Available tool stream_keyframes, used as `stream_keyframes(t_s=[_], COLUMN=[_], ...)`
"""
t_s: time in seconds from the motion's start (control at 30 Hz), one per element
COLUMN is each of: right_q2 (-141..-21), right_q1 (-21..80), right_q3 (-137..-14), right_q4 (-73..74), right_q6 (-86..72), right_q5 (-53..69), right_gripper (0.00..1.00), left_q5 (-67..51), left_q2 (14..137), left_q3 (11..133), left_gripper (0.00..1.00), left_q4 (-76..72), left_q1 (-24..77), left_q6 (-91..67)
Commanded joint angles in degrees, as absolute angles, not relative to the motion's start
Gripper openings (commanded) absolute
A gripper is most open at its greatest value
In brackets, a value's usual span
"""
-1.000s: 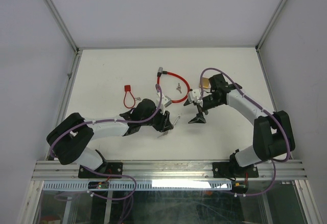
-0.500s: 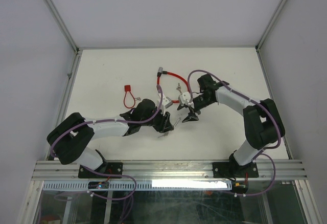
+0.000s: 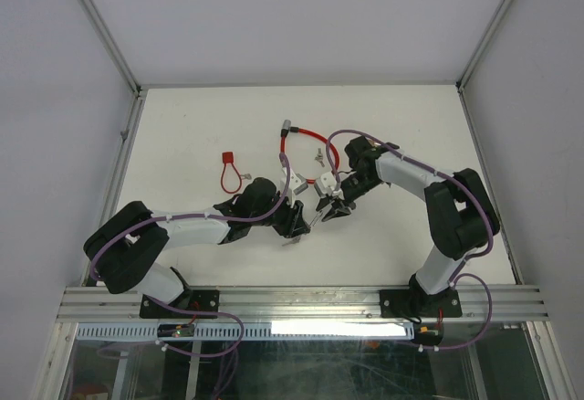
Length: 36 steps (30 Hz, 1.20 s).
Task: Lock with the key
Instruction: Pick up the lock from the center of the board.
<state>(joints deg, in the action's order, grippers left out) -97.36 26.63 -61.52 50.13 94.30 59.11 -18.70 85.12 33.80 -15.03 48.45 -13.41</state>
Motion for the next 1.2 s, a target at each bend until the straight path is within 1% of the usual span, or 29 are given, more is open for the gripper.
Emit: stream_keyframes(t_s=[0.0, 0.13, 0.2, 0.3, 0.37, 0.47, 0.5, 0.53, 0.6, 0.67, 0.77, 1.0, 1.13, 1.17], right_q2=[-97.6, -97.8, -97.8, -97.6, -97.3, -96.1, -95.4, -94.6, -92.7, -90.7, -87.9, -83.7, -81.1, -80.4], right_q1=[27.4, 27.8, 27.9, 27.9, 27.9, 27.9, 27.9, 27.9, 27.9, 27.9, 27.9, 27.9, 27.9, 27.9], right_q3=[-63.7, -63.6, -63.5, -63.5, -63.4, -63.2, -63.0, -62.9, -62.6, -62.5, -61.8, -61.9, -61.0, -60.8], right_q4=[50.4, 50.0, 49.5, 48.9, 48.8, 49.1, 49.3, 49.3, 48.3, 46.4, 45.3, 45.0, 44.5, 44.4], right_q6=[95.3, 95.0, 94.5, 94.0, 93.8, 93.9, 93.9, 93.6, 89.9, 84.3, 79.9, 69.4, 63.7, 62.5], right_q5=[59.9, 60.1, 60.0, 59.9, 59.9, 59.9, 59.9, 59.9, 59.7, 59.2, 57.8, 53.8, 52.6, 52.3], right_gripper=[0.37, 0.30, 0.25, 0.13, 0.01, 0.00, 0.00, 0.00, 0.00, 0.00, 0.00, 0.00, 0.00, 0.00], left_q5=[-21.1, -21.1, -21.2, -21.3, -21.3, -21.2, -21.0, -20.8, -20.7, -20.2, -18.2, -13.5, -12.1, -11.9], left_q2=[82.7, 82.6, 82.5, 82.5, 82.5, 82.4, 82.3, 82.3, 82.3, 80.0, 77.5, 66.6, 58.8, 57.2], left_q3=[33.7, 33.5, 33.5, 33.3, 33.3, 33.1, 33.1, 33.1, 33.0, 32.4, 31.3, 28.4, 22.5, 20.8], left_gripper=[0.09, 0.09, 0.09, 0.09, 0.09, 0.11, 0.14, 0.20, 0.38, 0.54, 0.71, 0.85, 0.99, 0.99], left_q4=[-19.8, -20.0, -20.2, -20.2, -20.4, -20.7, -20.7, -20.8, -21.0, -21.8, -23.3, -24.7, -31.7, -34.4], left_q1=[49.0, 49.0, 49.0, 49.0, 49.0, 49.0, 49.0, 49.0, 49.0, 49.0, 49.0, 49.0, 49.0, 49.0], left_q6=[-11.7, -11.8, -11.7, -11.8, -11.9, -12.2, -12.5, -13.1, -14.2, -15.3, -16.7, -14.4, -13.7, -14.2])
